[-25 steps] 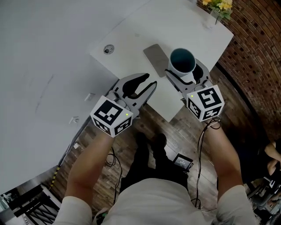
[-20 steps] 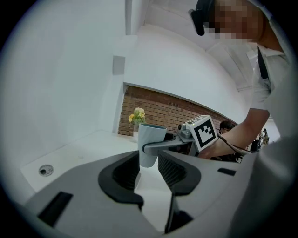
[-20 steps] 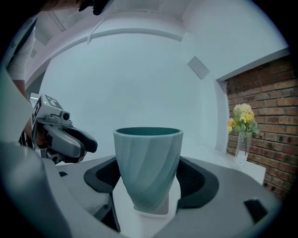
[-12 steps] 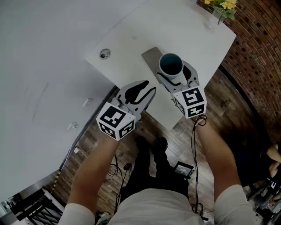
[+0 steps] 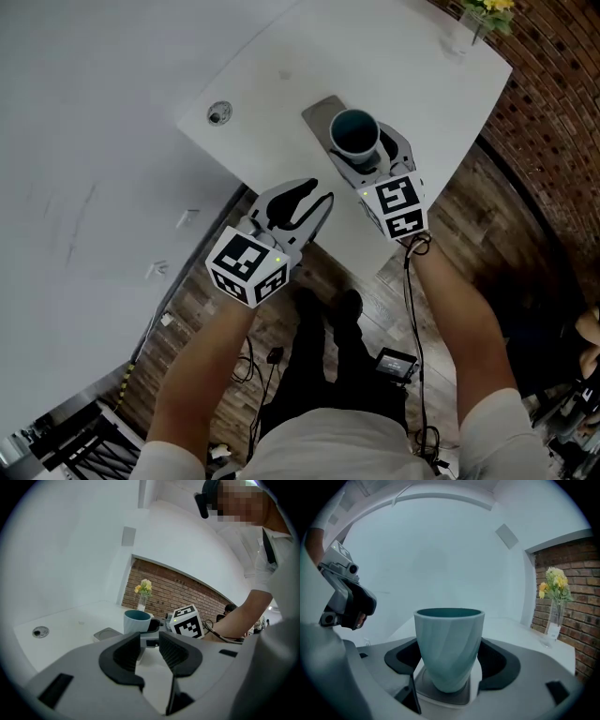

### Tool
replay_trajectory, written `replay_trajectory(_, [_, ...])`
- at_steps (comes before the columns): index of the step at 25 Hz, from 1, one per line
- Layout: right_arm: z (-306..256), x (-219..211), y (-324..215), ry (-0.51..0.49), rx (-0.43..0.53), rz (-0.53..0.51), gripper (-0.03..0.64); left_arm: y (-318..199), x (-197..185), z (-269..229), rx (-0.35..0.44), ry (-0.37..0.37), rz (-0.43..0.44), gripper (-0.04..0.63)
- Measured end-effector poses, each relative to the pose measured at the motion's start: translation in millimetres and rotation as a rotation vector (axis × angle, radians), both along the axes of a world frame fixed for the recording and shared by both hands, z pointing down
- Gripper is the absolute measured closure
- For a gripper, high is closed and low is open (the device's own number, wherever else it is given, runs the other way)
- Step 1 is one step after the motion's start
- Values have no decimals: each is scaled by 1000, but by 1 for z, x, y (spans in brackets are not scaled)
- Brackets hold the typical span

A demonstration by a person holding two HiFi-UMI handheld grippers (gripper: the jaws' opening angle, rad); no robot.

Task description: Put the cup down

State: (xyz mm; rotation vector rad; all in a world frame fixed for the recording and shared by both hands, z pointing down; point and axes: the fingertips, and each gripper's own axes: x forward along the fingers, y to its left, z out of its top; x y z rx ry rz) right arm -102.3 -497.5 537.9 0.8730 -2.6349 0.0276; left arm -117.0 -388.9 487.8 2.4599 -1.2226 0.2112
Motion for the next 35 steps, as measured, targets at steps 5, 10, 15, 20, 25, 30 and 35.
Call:
replay_trajectory(5, [0, -3, -3, -27, 7, 17, 244, 3, 1, 3, -6, 7, 3, 466])
replay_trajectory(10, [1, 3, -2, -56, 1, 41, 244, 3, 3, 3, -8, 10, 7, 466])
replay_trajectory(15, [2, 4, 0, -66, -10, 49, 244, 2, 3, 3, -7, 16, 5, 466])
replay_trajectory(20, [4, 6, 1, -69, -29, 59, 244, 3, 5, 4, -9, 19, 5, 466])
replay_trajectory(25, [7, 7, 3, -56, -46, 54, 244, 2, 6, 2, -7, 20, 3, 466])
replay_trajectory(30, [7, 10, 4, -50, -47, 64, 242, 2, 8, 0, -5, 19, 1, 466])
replay_trajectory(35, [7, 11, 6, -54, -57, 69, 242, 3, 8, 0, -4, 21, 0, 466])
